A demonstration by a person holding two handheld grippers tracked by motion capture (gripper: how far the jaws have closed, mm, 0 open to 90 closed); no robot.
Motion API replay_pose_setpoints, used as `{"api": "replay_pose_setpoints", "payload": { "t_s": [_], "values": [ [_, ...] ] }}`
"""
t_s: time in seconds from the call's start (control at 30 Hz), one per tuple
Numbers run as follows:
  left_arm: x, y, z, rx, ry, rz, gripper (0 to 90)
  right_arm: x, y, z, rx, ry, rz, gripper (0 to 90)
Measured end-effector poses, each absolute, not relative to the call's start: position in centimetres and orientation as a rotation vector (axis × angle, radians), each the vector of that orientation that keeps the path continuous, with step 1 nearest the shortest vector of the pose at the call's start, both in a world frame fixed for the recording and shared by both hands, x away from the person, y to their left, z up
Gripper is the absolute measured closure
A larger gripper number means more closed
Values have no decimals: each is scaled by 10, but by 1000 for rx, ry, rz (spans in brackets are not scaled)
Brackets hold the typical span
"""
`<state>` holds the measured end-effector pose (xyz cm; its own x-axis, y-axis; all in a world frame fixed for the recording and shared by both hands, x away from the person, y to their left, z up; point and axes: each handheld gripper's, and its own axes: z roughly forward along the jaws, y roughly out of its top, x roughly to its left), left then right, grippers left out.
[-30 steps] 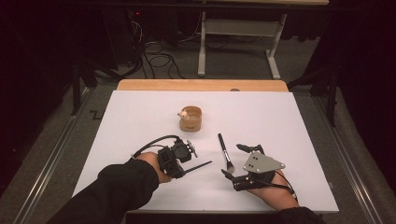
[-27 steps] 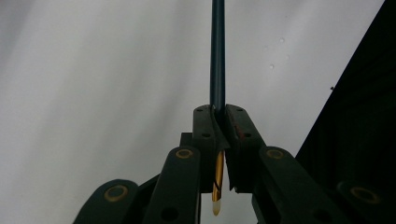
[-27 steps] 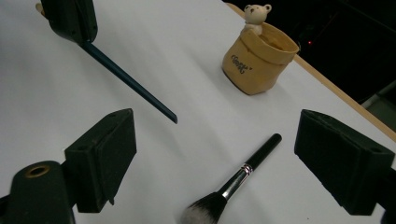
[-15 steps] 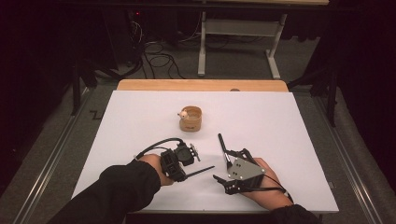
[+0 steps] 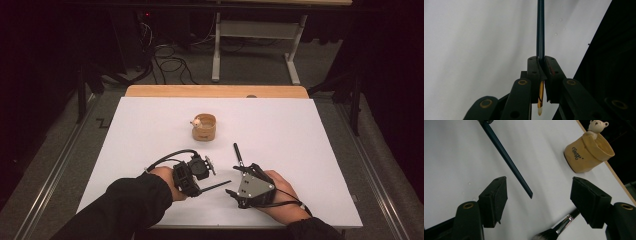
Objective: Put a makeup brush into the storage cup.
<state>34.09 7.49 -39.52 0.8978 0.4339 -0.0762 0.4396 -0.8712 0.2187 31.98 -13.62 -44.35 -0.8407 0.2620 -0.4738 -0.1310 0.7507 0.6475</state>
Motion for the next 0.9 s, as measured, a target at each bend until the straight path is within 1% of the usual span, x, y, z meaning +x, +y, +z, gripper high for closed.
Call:
{"api": "replay_pose_setpoints", "payload": {
  "t_s": [0.33,0.5,0.6,0.63,0.77,0.9],
  "values": [
    [339,72,-396,2831,657,-44,834,321,-134,-449,43,2408,890,360],
    [338,71,-396,2830,657,-43,834,319,-132,-453,27,2422,855,421],
    [338,71,-395,2831,655,-46,834,319,-131,-454,1,2424,842,441],
    [338,71,-395,2832,655,-47,835,319,-130,-456,1,2429,838,476],
    [338,71,-395,2828,656,-54,835,319,-127,-459,-15,2447,825,515],
    [337,70,-397,2830,647,-57,834,321,-127,-458,-52,2456,794,534]
  ]
}}
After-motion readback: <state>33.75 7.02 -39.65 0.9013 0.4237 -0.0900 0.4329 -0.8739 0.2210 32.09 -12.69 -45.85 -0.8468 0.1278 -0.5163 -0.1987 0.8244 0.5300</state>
